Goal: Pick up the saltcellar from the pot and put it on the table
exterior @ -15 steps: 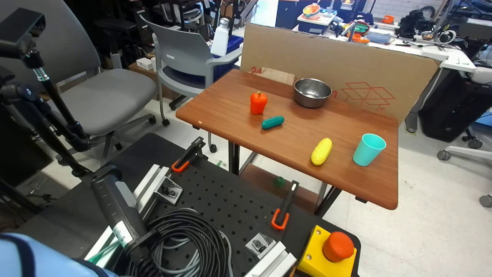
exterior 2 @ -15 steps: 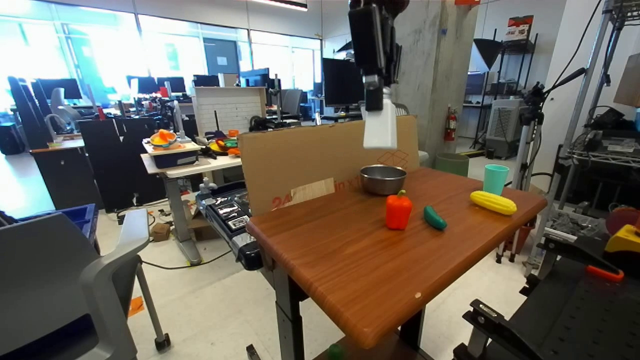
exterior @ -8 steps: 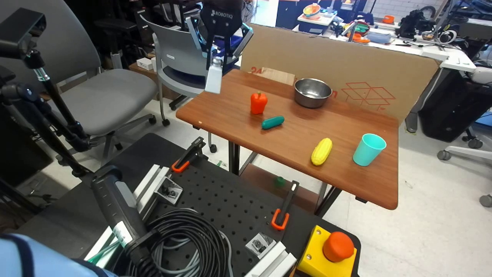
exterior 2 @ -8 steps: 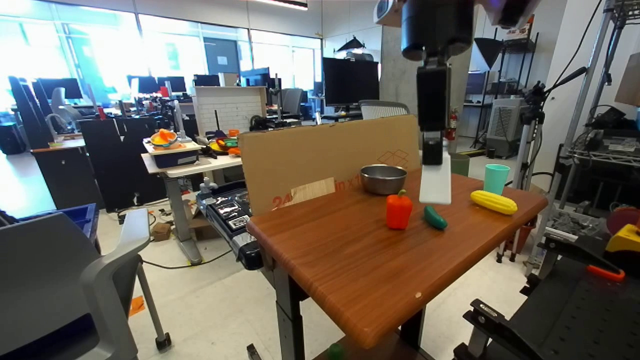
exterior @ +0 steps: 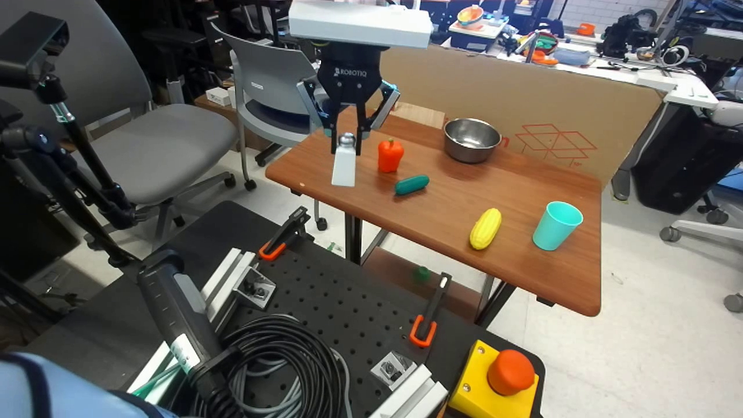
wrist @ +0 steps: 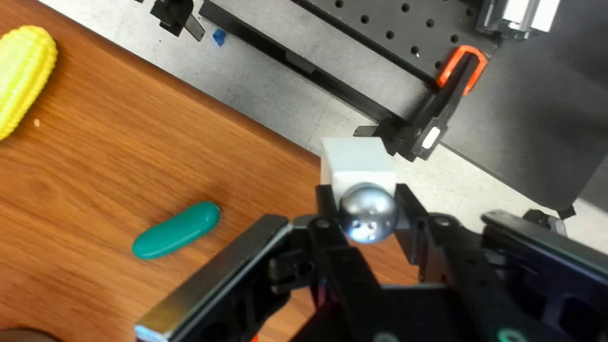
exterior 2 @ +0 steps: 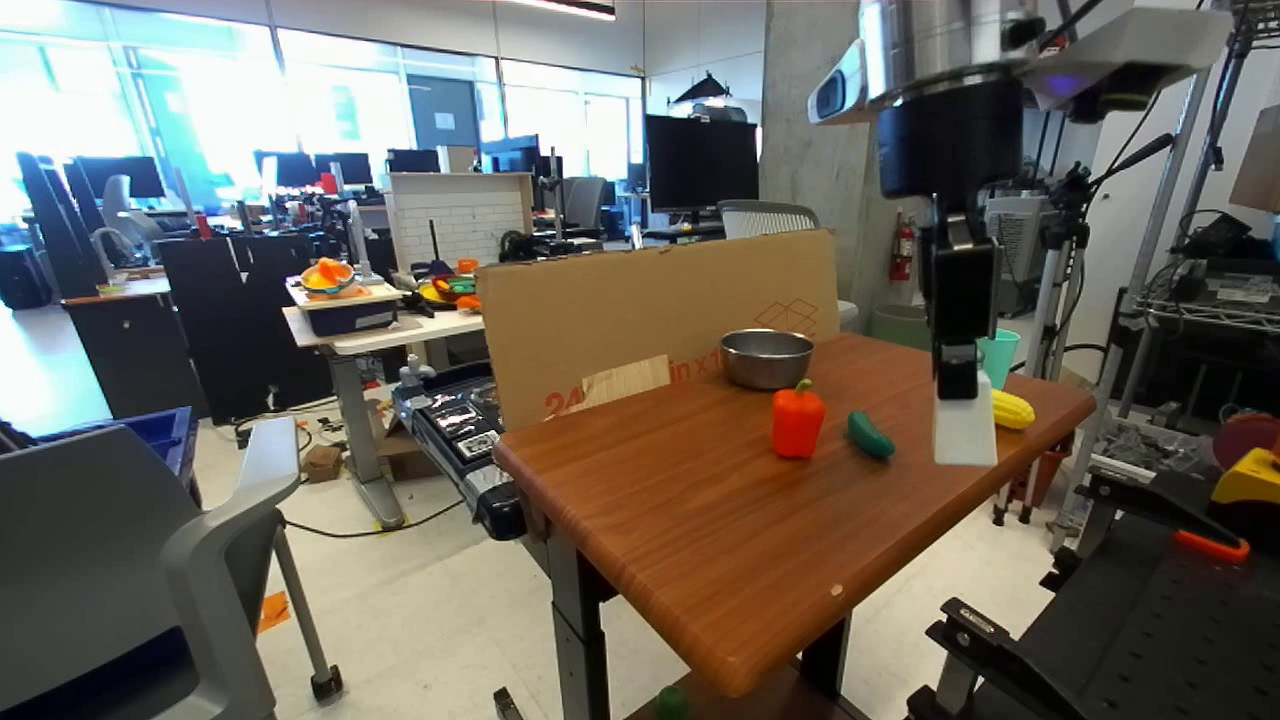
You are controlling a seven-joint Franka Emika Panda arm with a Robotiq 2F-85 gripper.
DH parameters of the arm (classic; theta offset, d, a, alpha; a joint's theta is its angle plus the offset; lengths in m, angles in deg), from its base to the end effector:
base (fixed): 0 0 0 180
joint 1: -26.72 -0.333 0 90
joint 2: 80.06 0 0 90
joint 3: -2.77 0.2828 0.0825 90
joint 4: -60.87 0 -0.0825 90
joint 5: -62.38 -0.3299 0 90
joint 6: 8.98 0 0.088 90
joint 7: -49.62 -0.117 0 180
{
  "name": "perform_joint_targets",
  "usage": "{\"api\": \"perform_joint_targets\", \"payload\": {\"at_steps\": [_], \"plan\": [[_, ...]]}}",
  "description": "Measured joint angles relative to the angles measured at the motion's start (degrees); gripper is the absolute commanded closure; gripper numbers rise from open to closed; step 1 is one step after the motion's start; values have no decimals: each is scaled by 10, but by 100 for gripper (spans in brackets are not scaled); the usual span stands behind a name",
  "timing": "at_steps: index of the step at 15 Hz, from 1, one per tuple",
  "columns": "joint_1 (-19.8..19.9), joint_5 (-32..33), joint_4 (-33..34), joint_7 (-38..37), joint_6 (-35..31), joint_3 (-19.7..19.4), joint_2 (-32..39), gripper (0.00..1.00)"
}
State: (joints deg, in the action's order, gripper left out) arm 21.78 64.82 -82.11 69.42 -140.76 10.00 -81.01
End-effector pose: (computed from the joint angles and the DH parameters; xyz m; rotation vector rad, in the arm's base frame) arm 0.4026 0.0855 0.2770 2.9758 0.9026 -0.2817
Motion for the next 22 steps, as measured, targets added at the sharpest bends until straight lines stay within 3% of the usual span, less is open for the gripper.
{"api": "perform_joint_targets", "payload": {"at_steps": [6, 10, 14, 15, 16, 17, 22], "plan": [[9, 96, -8, -91, -152, -34, 95, 92], [20, 144, 28, -133, -159, -74, 120, 92], [25, 137, 44, -133, -147, -78, 130, 92], [25, 135, 46, -133, -143, -77, 130, 84], [25, 135, 48, -133, -140, -77, 131, 42], [25, 135, 49, -134, -135, -77, 131, 41], [35, 138, 55, -142, -91, -92, 131, 6]]}}
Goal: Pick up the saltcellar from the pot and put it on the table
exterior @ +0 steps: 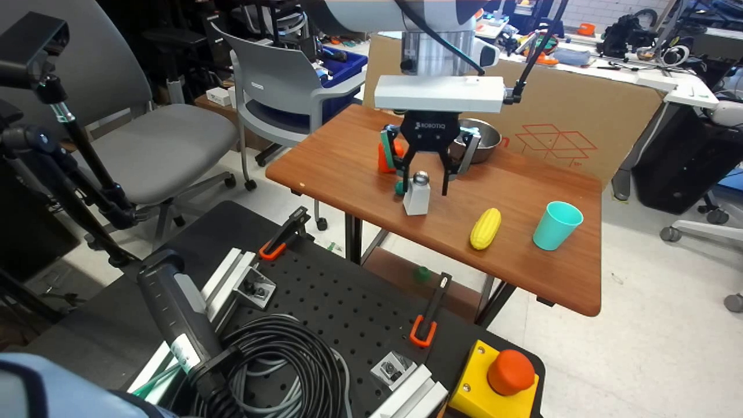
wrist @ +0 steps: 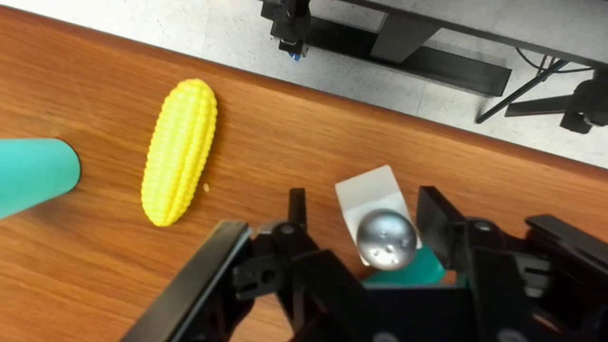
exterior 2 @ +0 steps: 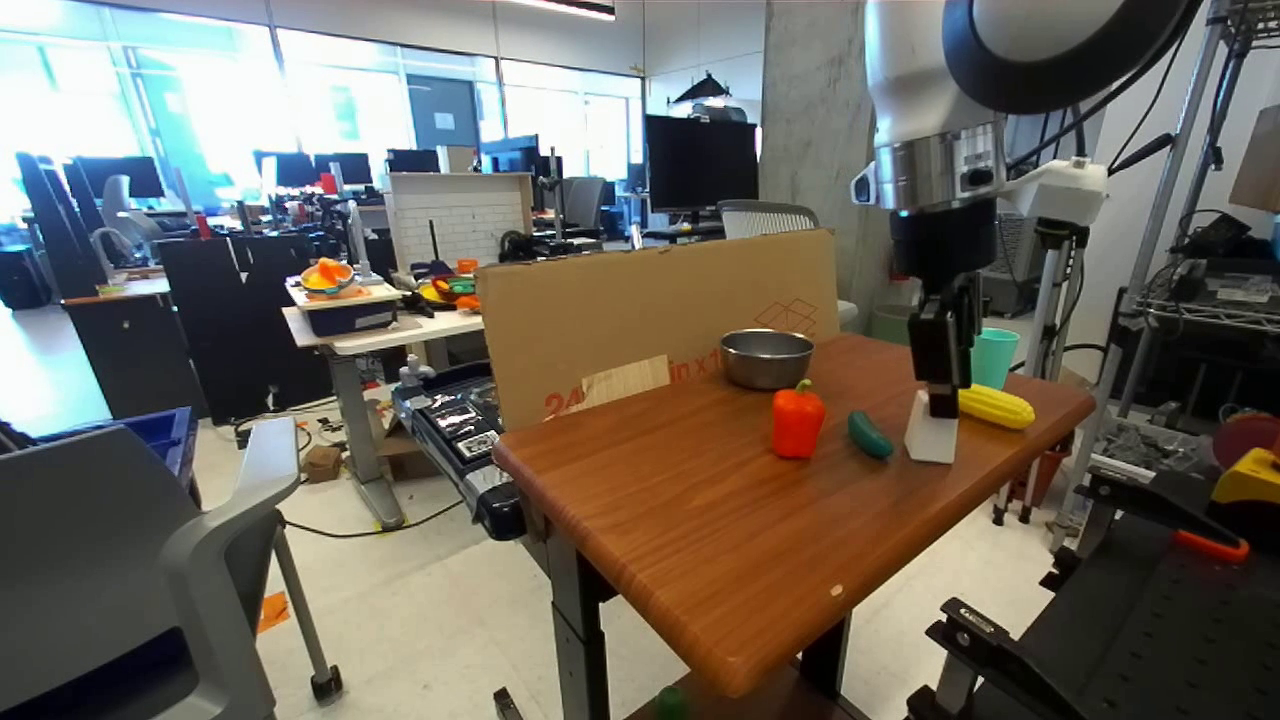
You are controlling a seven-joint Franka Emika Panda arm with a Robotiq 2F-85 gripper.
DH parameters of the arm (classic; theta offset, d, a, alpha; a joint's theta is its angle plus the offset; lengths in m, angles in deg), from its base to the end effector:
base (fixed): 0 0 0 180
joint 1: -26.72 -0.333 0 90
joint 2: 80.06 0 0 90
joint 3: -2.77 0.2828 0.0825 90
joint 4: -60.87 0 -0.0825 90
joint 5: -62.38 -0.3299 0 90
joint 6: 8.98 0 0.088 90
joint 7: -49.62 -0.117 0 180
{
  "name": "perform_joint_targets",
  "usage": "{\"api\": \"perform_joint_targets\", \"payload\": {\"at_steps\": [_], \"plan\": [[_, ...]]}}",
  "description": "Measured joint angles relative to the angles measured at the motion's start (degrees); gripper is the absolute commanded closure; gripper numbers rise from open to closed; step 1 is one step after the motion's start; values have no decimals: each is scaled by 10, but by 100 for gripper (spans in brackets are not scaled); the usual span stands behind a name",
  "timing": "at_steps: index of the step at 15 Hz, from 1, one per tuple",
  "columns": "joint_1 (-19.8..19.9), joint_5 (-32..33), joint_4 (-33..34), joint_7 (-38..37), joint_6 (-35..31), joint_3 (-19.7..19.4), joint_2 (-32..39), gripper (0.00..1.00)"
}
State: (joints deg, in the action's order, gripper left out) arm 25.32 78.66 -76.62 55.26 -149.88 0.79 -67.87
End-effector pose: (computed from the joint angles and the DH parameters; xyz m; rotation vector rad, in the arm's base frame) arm 0.4474 -0.0065 0.2200 2.9329 0.4784 -0.2410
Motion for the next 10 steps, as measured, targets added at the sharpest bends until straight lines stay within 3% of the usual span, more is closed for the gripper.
{"api": "perform_joint_targets", "payload": {"at_steps": [2, 10], "plan": [[5, 0, 4, -2, 7, -5, 0, 0], [-1, -44, 74, -21, 83, 15, -46, 0]]}}
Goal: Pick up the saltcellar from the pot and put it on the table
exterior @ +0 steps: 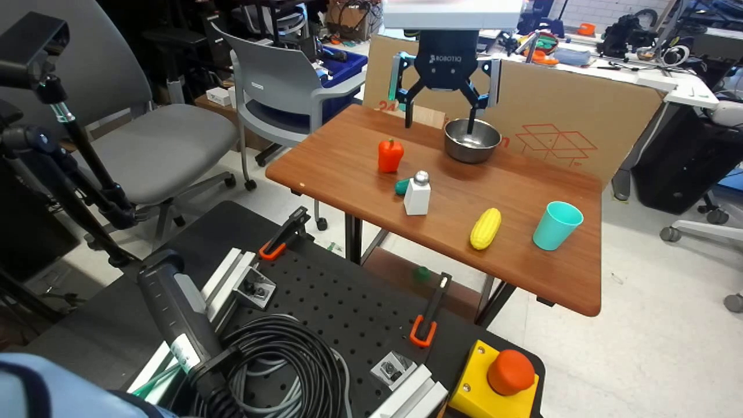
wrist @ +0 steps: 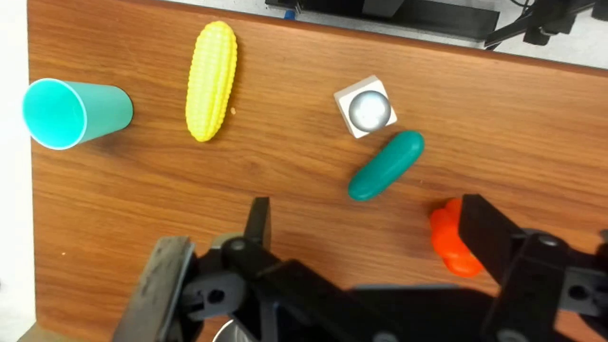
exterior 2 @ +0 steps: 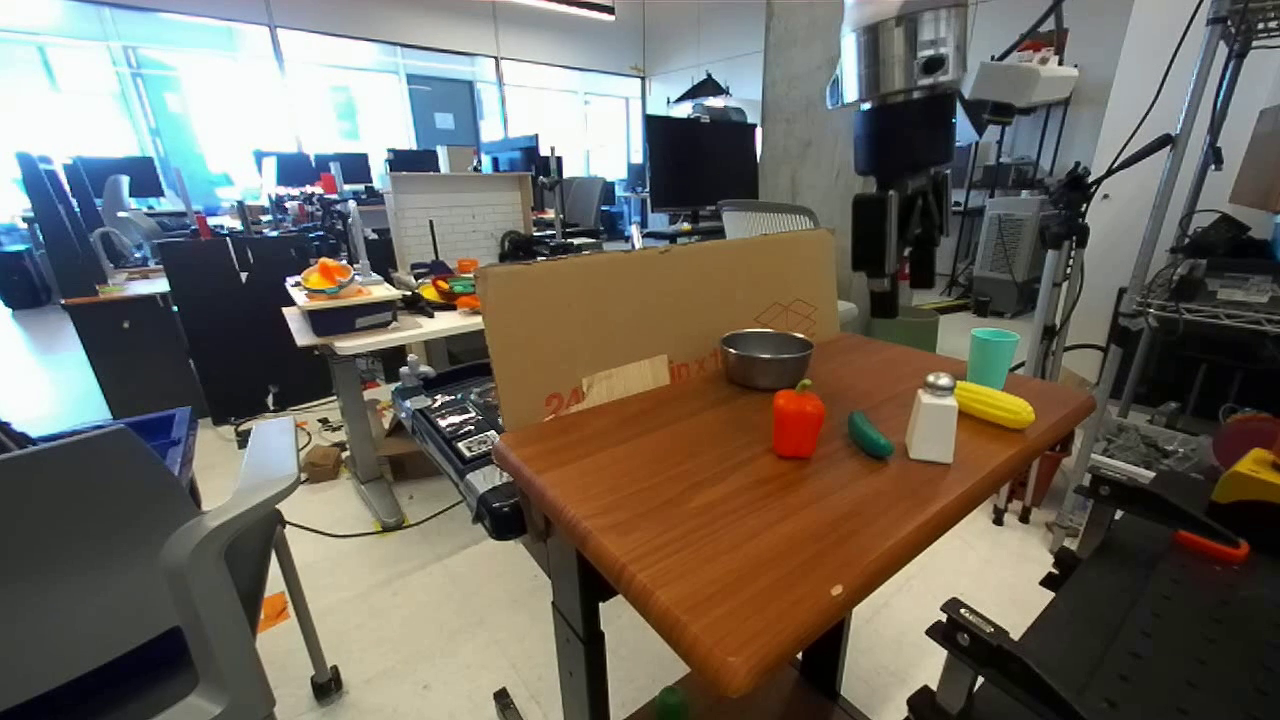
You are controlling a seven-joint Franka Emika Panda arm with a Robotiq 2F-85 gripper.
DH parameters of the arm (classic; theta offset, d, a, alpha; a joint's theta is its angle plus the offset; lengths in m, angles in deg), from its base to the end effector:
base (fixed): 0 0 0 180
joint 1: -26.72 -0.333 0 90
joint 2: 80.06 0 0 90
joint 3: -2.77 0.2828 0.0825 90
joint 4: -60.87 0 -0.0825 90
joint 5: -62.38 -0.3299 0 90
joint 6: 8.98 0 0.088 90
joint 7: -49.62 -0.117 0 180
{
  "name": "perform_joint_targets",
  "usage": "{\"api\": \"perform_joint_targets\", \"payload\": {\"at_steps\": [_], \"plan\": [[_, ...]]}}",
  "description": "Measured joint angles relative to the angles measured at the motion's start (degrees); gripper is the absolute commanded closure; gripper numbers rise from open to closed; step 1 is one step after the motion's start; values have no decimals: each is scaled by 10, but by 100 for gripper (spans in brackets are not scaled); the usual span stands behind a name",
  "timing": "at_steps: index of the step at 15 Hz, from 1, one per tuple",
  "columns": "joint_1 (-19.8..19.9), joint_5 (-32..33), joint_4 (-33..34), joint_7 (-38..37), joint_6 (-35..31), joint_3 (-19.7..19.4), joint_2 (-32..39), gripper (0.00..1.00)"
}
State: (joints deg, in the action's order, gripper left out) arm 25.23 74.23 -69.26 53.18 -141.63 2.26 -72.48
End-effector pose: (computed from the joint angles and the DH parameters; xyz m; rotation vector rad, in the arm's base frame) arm 0.4799 0.0028 0.2900 2.9745 0.3381 -0.1370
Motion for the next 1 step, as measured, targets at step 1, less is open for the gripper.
{"api": "perform_joint_targets", "payload": {"at_steps": [1], "plan": [[0, 0, 0, -1, 1, 0, -2, 0]]}}
